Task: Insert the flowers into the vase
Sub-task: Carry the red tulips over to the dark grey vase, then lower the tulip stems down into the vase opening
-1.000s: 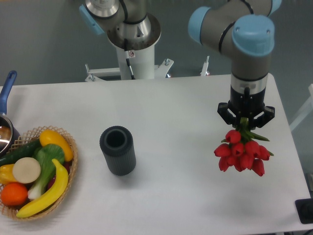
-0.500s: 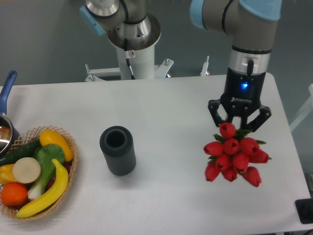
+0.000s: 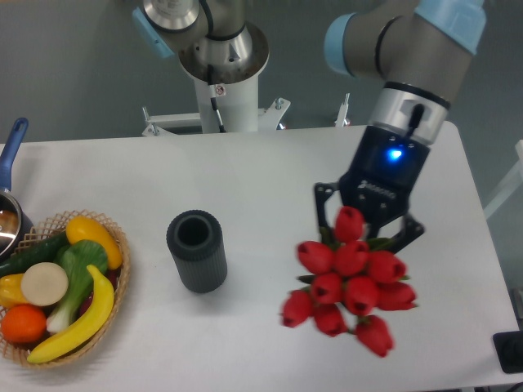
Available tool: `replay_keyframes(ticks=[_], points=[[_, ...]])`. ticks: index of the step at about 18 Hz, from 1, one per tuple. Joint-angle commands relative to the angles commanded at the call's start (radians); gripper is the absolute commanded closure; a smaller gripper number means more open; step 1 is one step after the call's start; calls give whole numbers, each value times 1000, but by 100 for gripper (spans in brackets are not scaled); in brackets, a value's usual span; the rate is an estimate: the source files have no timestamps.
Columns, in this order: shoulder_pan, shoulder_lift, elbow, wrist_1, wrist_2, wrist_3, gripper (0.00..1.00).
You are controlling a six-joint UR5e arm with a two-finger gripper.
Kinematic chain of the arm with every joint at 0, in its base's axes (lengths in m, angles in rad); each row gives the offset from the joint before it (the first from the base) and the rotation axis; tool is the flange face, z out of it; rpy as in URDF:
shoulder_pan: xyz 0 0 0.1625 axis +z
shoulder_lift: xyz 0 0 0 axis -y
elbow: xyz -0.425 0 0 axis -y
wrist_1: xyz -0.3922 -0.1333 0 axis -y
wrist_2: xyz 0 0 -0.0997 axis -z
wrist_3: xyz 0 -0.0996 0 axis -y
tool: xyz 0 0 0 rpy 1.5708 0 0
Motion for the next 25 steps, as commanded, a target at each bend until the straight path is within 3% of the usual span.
replay_keyframes(ticks=[4,9,12,21,25], points=[[-2,12,-84,2,-236,32,100],[-5,115,-325,2,-304,262,100],[1,167,-419,2,-347,296,100],[32,221,-497,3,-364,302,96],[60,215,-563,3,-364,409,96]])
